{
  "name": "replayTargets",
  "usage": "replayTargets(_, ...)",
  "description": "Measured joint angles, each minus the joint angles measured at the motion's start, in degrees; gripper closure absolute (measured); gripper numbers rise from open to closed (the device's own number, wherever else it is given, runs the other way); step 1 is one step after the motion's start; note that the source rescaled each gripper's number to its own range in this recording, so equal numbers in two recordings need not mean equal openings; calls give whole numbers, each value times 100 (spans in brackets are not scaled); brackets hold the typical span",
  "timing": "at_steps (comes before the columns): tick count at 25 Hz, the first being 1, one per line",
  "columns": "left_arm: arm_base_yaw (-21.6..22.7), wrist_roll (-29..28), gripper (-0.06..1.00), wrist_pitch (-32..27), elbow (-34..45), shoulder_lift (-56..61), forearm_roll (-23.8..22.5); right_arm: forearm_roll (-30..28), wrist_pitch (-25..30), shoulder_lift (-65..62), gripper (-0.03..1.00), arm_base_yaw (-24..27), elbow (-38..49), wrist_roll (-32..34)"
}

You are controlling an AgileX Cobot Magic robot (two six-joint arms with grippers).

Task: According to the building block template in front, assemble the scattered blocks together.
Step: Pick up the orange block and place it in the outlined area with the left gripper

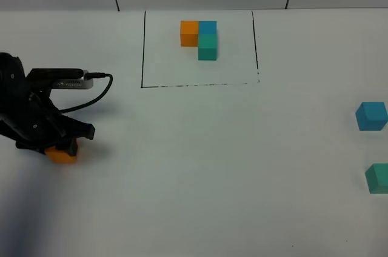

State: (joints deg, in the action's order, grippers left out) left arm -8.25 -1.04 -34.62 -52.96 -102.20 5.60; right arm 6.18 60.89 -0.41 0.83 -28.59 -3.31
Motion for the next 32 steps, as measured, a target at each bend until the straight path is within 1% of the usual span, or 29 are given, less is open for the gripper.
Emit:
replayTargets(3,-31,701,94,-583,-491,0,0,0,0,0,24,0,0,1)
replayTargets(5,-149,1308,94,-925,-830,-4,-33,0,0,0,24,0,0,1)
replayTargets(7,-370,2122,94,-1162,-1178,-6,-49,0,0,0,24,0,0,1)
replayTargets(11,-1071,3601,94,-1543,-1905,-186,-44,0,0,0,24,0,0,1)
replayTargets(14,-1638,4209,94,-1686,-2554,-524,-44,0,0,0,24,0,0,1)
replayTargets(17,-2049,4515,94,-1883,-3264,-959,-61,0,0,0,24,0,0,1)
replayTargets(21,-2403,4581,94,-2226,-4169,-1599,-232,0,0,0,24,0,0,7)
replayTargets(25,-2552,4782,94,-2496,-4795,-2150,-268,0,0,0,24,0,0,7)
replayTargets(29,-2616,5115,94,-2630,-5159,-2494,-291,0,0,0,24,0,0,18)
replayTargets(32,-2622,5191,94,-2641,-5283,-2647,-314,0,0,0,24,0,0,25)
